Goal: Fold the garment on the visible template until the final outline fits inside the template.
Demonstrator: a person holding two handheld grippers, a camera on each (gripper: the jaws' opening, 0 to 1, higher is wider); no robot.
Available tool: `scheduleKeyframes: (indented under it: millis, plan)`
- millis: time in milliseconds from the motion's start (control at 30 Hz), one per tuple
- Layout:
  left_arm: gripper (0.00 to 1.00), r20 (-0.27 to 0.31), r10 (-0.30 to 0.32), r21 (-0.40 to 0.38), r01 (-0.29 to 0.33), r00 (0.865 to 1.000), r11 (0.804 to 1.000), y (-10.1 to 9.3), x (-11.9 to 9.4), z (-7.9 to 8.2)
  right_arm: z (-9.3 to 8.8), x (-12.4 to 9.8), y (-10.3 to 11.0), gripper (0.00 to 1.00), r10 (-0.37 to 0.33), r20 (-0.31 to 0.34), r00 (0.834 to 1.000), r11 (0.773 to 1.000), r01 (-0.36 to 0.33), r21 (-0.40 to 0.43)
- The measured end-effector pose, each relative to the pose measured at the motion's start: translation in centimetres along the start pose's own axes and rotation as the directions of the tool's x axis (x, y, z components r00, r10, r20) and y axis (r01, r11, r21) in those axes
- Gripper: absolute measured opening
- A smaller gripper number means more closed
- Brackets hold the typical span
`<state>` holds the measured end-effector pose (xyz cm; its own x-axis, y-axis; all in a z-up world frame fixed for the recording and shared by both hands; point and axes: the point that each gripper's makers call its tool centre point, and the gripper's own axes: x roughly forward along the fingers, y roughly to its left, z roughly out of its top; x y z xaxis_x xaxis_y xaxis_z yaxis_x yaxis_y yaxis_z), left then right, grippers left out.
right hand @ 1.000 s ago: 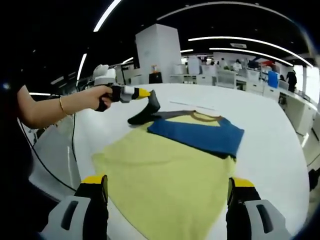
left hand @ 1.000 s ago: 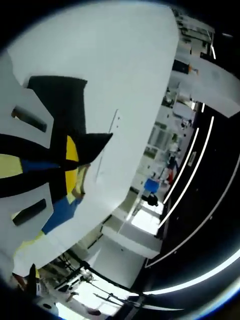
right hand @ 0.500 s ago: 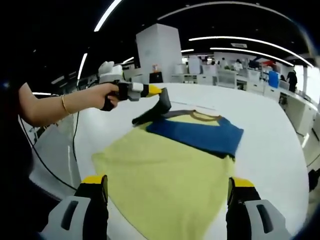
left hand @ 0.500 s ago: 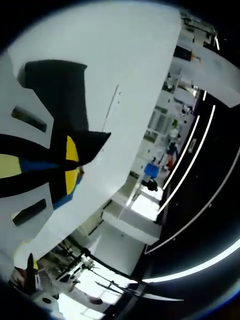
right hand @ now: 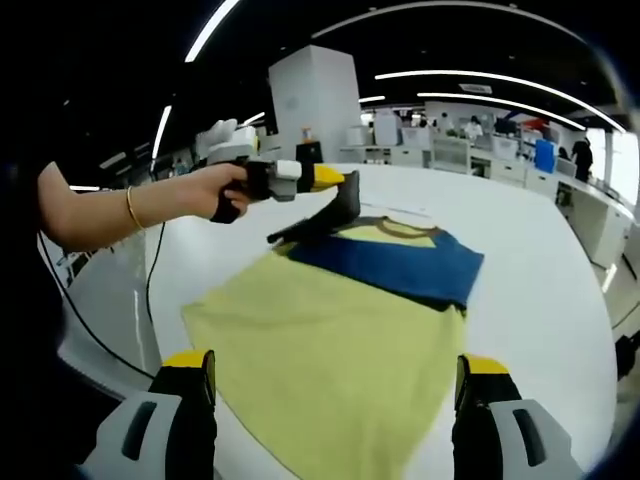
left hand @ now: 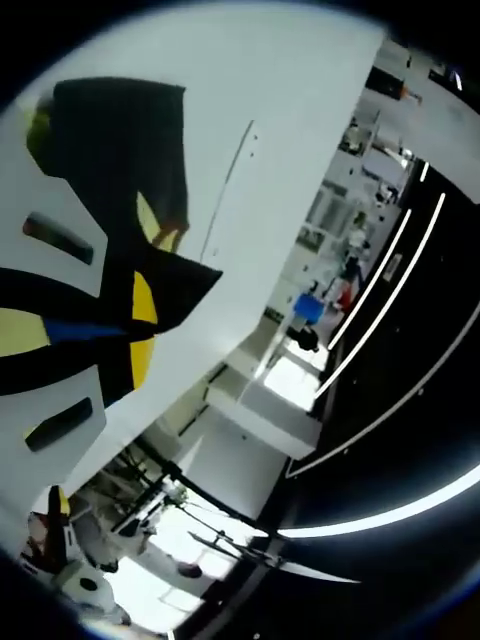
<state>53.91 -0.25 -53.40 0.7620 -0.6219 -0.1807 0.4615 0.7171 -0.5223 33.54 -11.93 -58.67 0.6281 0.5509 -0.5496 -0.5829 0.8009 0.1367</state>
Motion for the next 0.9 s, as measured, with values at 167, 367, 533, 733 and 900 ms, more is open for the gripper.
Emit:
scheduleKeyframes:
  millis: [167, 367, 533, 733, 900]
  plan:
    - [0.0, -0.001, -0.041, -0.023, 0.041, 0.999, 0.999, -1.1, 1.1, -0.5, -0.4, -0.1, -0.2, 0.99, -0.006, -0.009, 1.0, 1.0, 0.006, 0.007]
    - [0.0, -0.007, -0.091, -0.02, 0.091, 0.996, 0.996, -2.6, 2.2, -0.9, -0.5, -0.2, -0.3, 0.99, -0.009, -0.008, 1.0, 1.0, 0.009, 0.011]
    - [0.0, -0.033, -0.126, -0.023, 0.125, 0.992, 0.992, -3.8, 3.0, -1.4, -0.3, -0.1, -0.2, 0.99, -0.006, -0.002, 1.0, 1.0, 0.006, 0.012]
    - [0.0, -0.041, -0.167, -0.024, 0.166, 0.985, 0.986, -5.5, 4.2, -2.1, -0.5, 0.0, -0.2, 0.99, -0.008, 0.001, 1.0, 1.0, 0.008, 0.016]
    - [0.0, -0.069, -0.193, -0.008, 0.193, 0.979, 0.981, -6.2, 4.7, -3.1, -0.9, -0.2, -0.5, 0.99, -0.017, -0.002, 1.0, 1.0, 0.017, 0.024]
